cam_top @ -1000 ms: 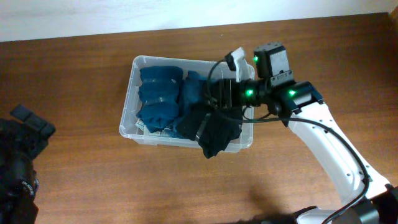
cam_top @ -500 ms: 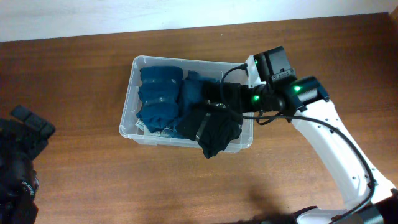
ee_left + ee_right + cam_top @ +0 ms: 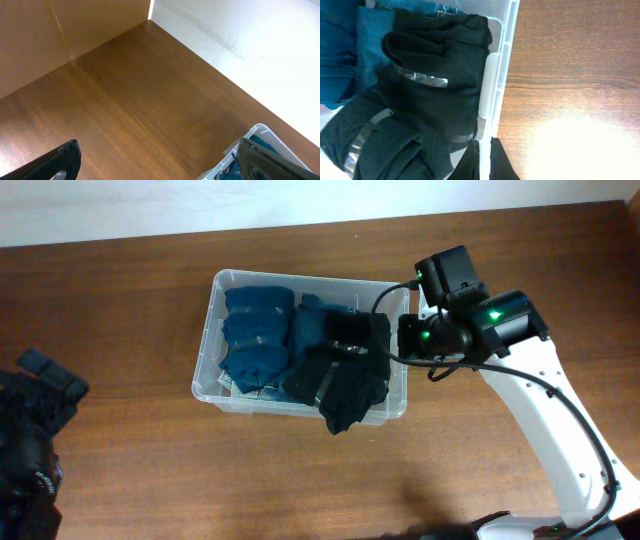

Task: Pack container
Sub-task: 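Lower the black bundle into the bin's right side and press down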

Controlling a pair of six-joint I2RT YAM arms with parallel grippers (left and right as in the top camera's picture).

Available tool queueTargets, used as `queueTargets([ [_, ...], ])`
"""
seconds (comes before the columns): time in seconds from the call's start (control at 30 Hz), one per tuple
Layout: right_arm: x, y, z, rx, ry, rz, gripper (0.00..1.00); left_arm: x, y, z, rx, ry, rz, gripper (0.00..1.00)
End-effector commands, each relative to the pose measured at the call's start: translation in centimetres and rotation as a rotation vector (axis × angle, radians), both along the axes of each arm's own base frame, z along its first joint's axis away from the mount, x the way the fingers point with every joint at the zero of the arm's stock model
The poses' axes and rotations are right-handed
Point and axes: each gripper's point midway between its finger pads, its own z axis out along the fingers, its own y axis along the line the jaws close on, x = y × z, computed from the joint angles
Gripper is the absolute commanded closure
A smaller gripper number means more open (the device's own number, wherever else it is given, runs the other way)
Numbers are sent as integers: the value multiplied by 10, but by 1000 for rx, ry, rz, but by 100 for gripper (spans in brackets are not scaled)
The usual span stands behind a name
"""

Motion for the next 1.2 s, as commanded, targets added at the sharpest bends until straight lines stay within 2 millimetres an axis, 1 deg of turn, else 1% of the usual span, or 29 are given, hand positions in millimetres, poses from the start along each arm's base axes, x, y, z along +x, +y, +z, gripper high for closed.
queueTargets([
  [0.0,0,-9,11,-28,-31,-35,96,-1,1,2,12,2,-5,1],
  [0.1,-6,-6,9,-16,-7,-15,96,-1,1,2,12,2,-5,1],
  [0.13,-10,3,9,13,8,43,91,-1,1,2,12,2,-5,1],
  [0.17,-16,15,9,54,24,123,61,-1,1,2,12,2,-5,1],
  [0.2,-21,24,9,85,38,168,46,-1,1,2,12,2,-5,1],
  [0.23,-28,33,9,124,60,211,39,-1,1,2,12,2,-5,0],
  [0.3,-39,42,8,157,97,243,32,-1,1,2,12,2,-5,1],
  [0.33,-42,45,7,154,108,252,30,-1,1,2,12,2,-5,1],
  [0.4,-46,50,5,151,117,271,25,-1,1,2,12,2,-5,1],
  [0.53,-46,65,-3,144,134,314,15,-1,1,2,12,2,-5,0],
  [0.63,-44,69,-19,104,180,318,12,-1,1,2,12,2,-5,1],
  [0.67,-43,69,-29,85,212,317,12,-1,1,2,12,2,-5,1],
  [0.77,-42,73,-49,68,279,318,13,-1,1,2,12,2,-5,1],
  [0.8,-42,74,-56,61,302,320,15,-1,1,2,12,2,-5,1],
  [0.87,-43,79,-68,58,342,328,26,-1,1,2,12,2,-5,0],
  [0.9,-43,83,-73,63,355,337,34,-1,1,2,12,2,-5,1],
  [0.93,-43,91,-79,66,365,360,55,-1,1,2,12,2,-5,1],
  [0.97,-44,95,-81,64,368,370,64,-1,1,2,12,2,-5,0],
  [1.0,-45,97,-81,63,365,378,69,-1,1,2,12,2,-5,1],
  [1.1,-41,107,-76,63,315,405,79,-1,1,2,12,2,-5,1],
  [1.17,-34,109,-68,60,261,410,82,-1,1,2,12,2,-5,1],
])
